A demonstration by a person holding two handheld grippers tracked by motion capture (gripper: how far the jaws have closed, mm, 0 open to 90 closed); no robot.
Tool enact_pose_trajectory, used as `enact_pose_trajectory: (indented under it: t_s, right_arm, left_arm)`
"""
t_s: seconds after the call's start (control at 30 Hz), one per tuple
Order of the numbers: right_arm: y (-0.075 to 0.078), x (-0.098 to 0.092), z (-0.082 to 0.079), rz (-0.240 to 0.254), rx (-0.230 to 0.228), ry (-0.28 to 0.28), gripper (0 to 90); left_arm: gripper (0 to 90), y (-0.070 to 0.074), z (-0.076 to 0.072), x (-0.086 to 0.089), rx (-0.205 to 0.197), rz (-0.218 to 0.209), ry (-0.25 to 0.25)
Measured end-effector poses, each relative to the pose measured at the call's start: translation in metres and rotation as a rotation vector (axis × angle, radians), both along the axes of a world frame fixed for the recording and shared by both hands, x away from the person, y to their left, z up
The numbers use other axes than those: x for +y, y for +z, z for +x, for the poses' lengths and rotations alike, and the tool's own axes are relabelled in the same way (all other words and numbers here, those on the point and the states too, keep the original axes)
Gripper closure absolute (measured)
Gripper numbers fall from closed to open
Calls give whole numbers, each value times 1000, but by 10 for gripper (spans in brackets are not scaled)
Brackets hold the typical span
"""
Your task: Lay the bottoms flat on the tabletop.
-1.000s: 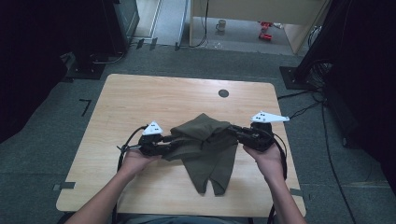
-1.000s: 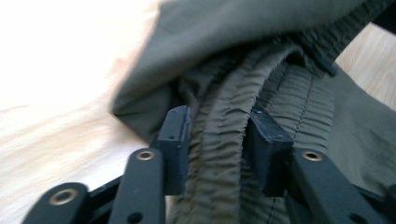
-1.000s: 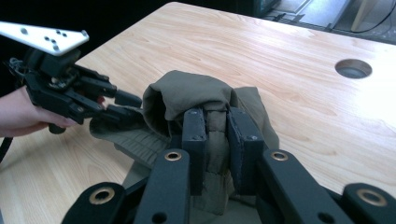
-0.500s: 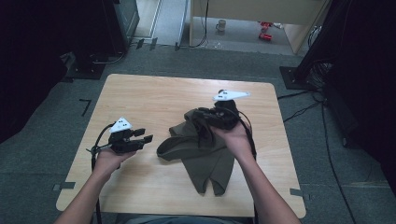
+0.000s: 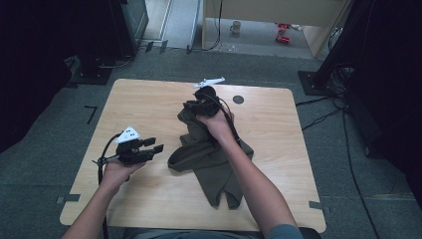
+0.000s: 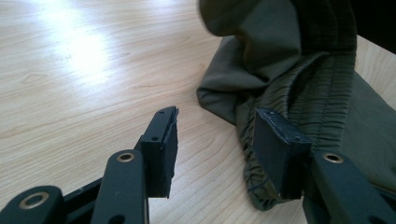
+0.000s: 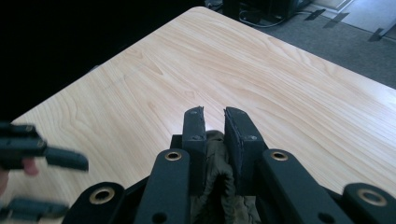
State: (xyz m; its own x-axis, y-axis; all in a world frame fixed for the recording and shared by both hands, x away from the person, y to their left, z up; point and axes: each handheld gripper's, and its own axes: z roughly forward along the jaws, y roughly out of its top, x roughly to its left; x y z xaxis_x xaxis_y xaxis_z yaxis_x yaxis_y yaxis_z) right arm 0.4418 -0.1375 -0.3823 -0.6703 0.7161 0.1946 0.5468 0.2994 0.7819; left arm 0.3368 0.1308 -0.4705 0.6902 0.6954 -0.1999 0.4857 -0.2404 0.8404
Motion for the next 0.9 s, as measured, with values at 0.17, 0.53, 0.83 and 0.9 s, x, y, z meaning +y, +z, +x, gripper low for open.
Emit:
enact_pose_trajectory:
  t_s: [0.17,0.53,0.83,0.9]
  right_arm:
    - [-6,11,17,-30,-19,6,725]
    - [18,-35,5,-5,-102,-9,514]
    - [-10,-88,-36,-19,-104,-56,666]
    - [-16,-97,-44,-23,-102,-64,696]
  left_arm:
    - [511,-3,1,-2,12,-7,0]
    - [437,2,-7,-18,-12,-20,-49]
    - [424,-1,-7,-26,-10,10,-50]
    - [443,-3,-5,-26,-5,18,-46]
